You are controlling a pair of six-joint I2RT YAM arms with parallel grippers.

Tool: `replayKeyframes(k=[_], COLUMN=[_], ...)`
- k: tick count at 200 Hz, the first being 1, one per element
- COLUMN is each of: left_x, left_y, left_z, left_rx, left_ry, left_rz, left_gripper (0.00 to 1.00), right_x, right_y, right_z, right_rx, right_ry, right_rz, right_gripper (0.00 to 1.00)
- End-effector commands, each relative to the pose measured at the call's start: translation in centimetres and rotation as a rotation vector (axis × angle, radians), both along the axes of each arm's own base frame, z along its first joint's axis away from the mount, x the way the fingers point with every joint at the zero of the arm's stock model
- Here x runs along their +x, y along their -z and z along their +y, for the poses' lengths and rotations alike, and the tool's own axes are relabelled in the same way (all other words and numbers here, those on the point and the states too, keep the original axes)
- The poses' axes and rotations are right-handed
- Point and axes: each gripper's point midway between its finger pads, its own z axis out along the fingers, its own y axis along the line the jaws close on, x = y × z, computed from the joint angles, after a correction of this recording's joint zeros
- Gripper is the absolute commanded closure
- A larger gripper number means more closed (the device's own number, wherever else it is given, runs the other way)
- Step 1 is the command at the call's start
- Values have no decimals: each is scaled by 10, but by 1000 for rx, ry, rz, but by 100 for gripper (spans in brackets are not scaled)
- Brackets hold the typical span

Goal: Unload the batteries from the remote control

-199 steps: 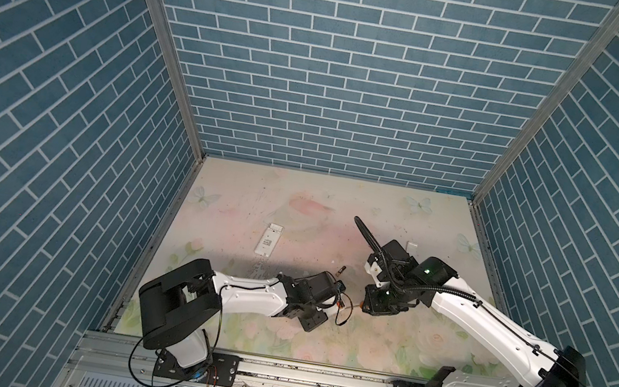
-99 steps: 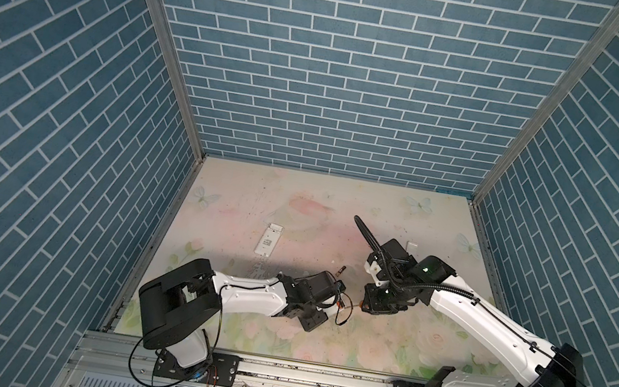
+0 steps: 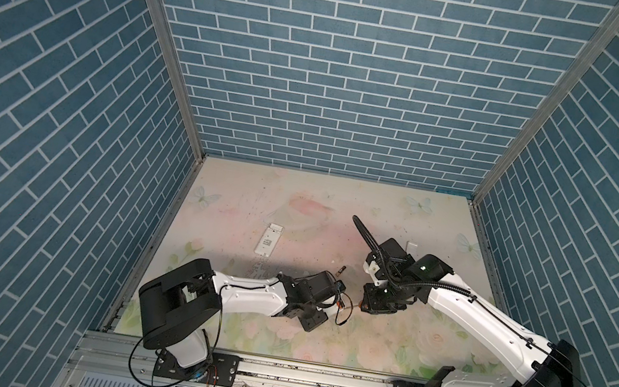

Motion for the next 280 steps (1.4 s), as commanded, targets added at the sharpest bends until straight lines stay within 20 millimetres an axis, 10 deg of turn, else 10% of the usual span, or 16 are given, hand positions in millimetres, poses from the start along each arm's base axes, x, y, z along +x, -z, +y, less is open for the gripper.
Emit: replayKeyframes(k=[1,280], left_x=[-17,-18], left_y=[17,17], left_z=[10,9], left_rx=[44,44], left_ry=[26,31], left_rz=[83,86], left_gripper=[60,61], right_x=[9,18], right_y=[-14,-28], right_z=[5,18], right_rx=[17,45], right_ry=[-27,-50], right_rz=[-37,-46], right_gripper=[100,100])
